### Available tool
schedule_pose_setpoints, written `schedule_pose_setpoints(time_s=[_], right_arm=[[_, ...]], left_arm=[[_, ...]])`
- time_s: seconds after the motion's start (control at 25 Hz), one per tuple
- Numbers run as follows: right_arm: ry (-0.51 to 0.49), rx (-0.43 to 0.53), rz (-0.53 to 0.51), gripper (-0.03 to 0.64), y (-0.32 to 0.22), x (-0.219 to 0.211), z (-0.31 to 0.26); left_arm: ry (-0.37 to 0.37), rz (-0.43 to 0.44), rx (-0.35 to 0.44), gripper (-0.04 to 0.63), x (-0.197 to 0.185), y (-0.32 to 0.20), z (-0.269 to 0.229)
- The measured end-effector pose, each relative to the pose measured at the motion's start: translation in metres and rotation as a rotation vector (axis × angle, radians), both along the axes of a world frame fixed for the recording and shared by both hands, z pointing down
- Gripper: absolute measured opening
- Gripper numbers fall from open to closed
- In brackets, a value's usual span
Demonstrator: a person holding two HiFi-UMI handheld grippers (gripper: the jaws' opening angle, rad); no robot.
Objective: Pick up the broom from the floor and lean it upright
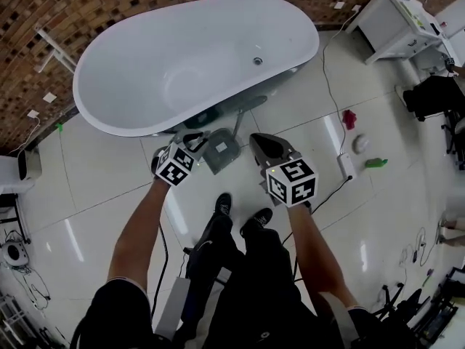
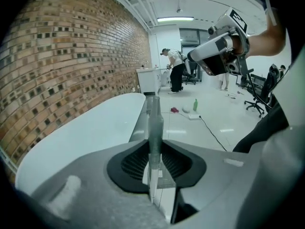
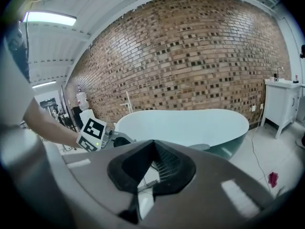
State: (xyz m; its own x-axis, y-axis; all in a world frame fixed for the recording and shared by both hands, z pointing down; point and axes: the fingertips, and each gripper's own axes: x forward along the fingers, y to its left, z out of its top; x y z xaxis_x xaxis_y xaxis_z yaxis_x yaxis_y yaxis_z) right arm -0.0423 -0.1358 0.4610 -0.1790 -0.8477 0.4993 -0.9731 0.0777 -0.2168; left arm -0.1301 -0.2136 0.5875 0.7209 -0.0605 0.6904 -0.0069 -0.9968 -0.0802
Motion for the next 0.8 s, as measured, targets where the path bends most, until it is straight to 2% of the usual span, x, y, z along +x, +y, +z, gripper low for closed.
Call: schedule_pose_setpoints(time_s=[0.16,0.32,0.44,0.64,0.8], right_arm=[[0.010,0.021,-0.038,0.003,0.001,-0.013,-0.019],[0.005,0.071,-0.089,0.003,0.001,-0.018,-0.038],[0.004,0.083,-0.102,0.003,0.023,-0.013,-0.051],[-0.001,0.122,-0.089,0.003,0.065,0.011,-0.071],[0.007,0.162,-0.062,0.003,0.091,0.044,-0.088]], left_arm=[[0.022,-0.096,-0.009,0.089,-0.018,-0.004,-0.024],[0.062,-0.232,-0.006,0.091,-0.027,-0.011,-0.058],[0.093,-0.292,-0.025,0.091,-0.019,0.012,-0.091],[0.139,-0.347,-0.050,0.091,0.011,0.060,-0.134],[0.195,-0.327,-0.042,0.089,0.052,0.092,-0.165]])
